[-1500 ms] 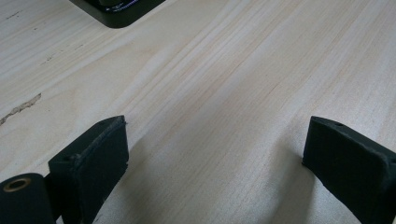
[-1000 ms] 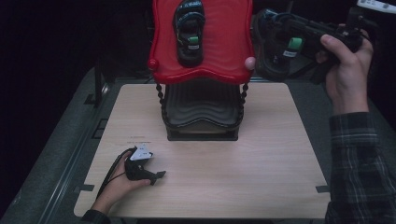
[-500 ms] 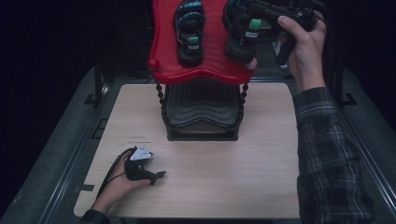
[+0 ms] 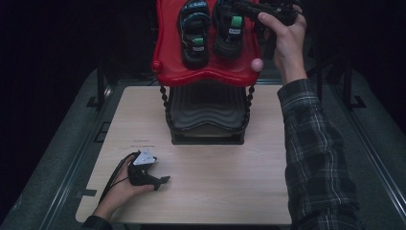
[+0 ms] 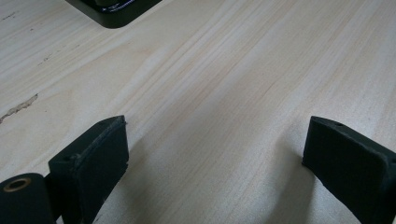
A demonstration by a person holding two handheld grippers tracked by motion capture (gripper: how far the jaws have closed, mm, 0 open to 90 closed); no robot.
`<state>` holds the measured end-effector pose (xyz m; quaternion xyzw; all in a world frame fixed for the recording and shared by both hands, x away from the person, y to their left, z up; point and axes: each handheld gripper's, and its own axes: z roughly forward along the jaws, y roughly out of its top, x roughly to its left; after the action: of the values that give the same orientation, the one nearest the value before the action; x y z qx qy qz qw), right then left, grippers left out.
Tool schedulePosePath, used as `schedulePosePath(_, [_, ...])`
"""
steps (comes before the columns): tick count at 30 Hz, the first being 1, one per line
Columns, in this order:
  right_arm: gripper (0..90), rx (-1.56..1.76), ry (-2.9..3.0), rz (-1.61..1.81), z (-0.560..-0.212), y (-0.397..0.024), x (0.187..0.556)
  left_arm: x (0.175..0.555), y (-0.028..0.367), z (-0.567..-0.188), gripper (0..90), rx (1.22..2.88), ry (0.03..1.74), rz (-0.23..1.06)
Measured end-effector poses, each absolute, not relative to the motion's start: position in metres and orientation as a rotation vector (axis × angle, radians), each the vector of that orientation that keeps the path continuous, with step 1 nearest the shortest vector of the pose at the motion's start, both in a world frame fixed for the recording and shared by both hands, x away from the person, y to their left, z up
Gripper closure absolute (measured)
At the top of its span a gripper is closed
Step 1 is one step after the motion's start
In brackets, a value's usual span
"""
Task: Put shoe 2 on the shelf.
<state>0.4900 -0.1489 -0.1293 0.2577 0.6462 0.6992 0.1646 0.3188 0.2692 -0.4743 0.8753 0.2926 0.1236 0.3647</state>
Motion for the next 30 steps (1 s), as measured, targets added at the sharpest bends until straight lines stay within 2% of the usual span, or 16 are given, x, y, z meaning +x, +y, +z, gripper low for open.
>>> schedulePosePath(14, [66.2,0.657,1.938,1.877,-0.136,-0.136,0.487,0.319,0.269,-0.474,5.9,2.252,0.752,0.318])
schedulePosePath(19, [59.3,0.63,1.978,1.863,-0.139,-0.136,0.485,0.319,0.269,-0.474,5.9,2.251,0.753,0.317])
schedulePosePath(20, [53.2,0.638,1.97,1.877,-0.14,-0.138,0.483,0.319,0.269,-0.474,5.9,2.252,0.752,0.318])
schedulePosePath(23, [48.3,0.652,1.948,1.911,-0.142,-0.142,0.481,0.319,0.269,-0.474,5.9,2.252,0.753,0.318])
schedulePosePath(30, [34.9,0.701,1.953,1.871,-0.151,-0.172,0.459,0.319,0.269,-0.474,5.9,2.255,0.75,0.317])
